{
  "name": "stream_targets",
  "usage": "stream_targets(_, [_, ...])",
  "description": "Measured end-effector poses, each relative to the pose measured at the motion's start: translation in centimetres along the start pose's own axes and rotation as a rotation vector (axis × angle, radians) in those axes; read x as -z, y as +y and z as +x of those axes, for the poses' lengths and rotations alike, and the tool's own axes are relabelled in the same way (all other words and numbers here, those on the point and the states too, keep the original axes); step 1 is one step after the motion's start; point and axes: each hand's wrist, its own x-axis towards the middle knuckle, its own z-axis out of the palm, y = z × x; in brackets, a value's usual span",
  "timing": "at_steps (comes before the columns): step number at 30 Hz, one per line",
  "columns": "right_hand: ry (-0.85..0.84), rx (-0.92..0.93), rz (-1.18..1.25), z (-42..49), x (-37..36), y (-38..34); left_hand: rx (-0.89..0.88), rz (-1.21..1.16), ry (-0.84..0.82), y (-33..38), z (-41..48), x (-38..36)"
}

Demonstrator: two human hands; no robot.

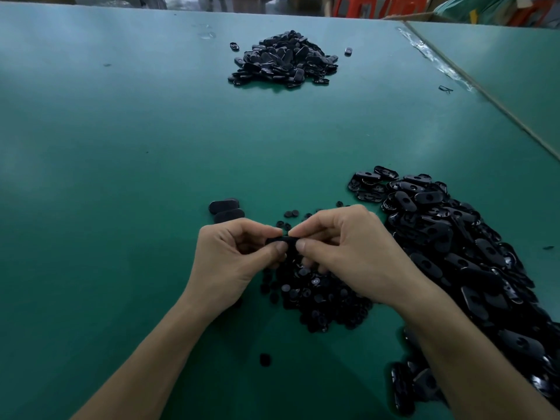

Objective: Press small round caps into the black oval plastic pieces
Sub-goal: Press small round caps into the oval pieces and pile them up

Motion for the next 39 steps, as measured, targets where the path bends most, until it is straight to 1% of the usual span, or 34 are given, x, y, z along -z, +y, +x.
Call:
stream_targets(2, [0.026, -0.001, -0.039, 0.0, 0.4, 0.6, -0.008, 0.014, 0.043, -0.2, 0.0, 0.0])
stream_targets(7, [0.299, -0.05, -0.349, -0.1, 2.5, 2.5, -0.09, 0.271, 0.27, -0.5, 0.5, 1.3])
stream_targets(10, [0.314, -0.157, -0.475, -0.4, 3.7, 3.5, -0.093, 0.401, 0.36, -0.5, 1.2, 2.4])
stream_targets(13, [0.256, -0.28, -0.573, -0.8, 4.0, 3.7, -0.104, 0.503, 0.379, -0.4, 1.4, 3.0])
stream_targets(15, [0.235, -0.338, -0.617, -1.0, 3.8, 3.4, -0.136, 0.653, 0.371, -0.3, 1.5, 3.2])
stream_targets(20, [0.235, -0.369, -0.652, -1.2, 3.4, 3.0, -0.143, 0.936, 0.357, -0.3, 1.6, 3.4])
stream_targets(22, [0.241, -0.352, -0.67, -1.2, 3.4, 2.7, -0.144, 0.964, 0.351, -0.5, 1.5, 3.4])
stream_targets(24, [0.254, -0.345, -0.673, -1.2, 3.4, 2.4, -0.154, 0.936, 0.357, -0.6, 1.4, 3.3])
stream_targets(28, [0.298, -0.341, -0.682, -1.1, 3.5, 3.0, -0.263, 0.896, 0.358, -0.4, 1.2, 2.8])
stream_targets(31, [0.369, -0.243, -0.606, -1.3, 3.9, 3.5, -0.36, 0.823, 0.328, -0.2, 0.8, 1.8])
stream_targets(33, [0.354, -0.133, -0.45, -1.4, 3.9, 3.2, -0.389, 0.733, 0.277, 0.1, 0.4, 1.0])
stream_targets(34, [0.31, -0.104, -0.317, -1.4, 3.7, 3.0, -0.373, 0.667, 0.242, 0.2, 0.2, 0.6])
stream_targets(37, [0.114, -0.091, 0.182, -1.3, 3.0, 2.2, -0.183, 0.352, 0.12, 0.6, -0.5, -0.6])
stream_targets(39, [0.037, -0.077, 0.316, -1.2, 2.4, 1.6, -0.089, 0.2, 0.059, 0.7, -0.8, -1.0])
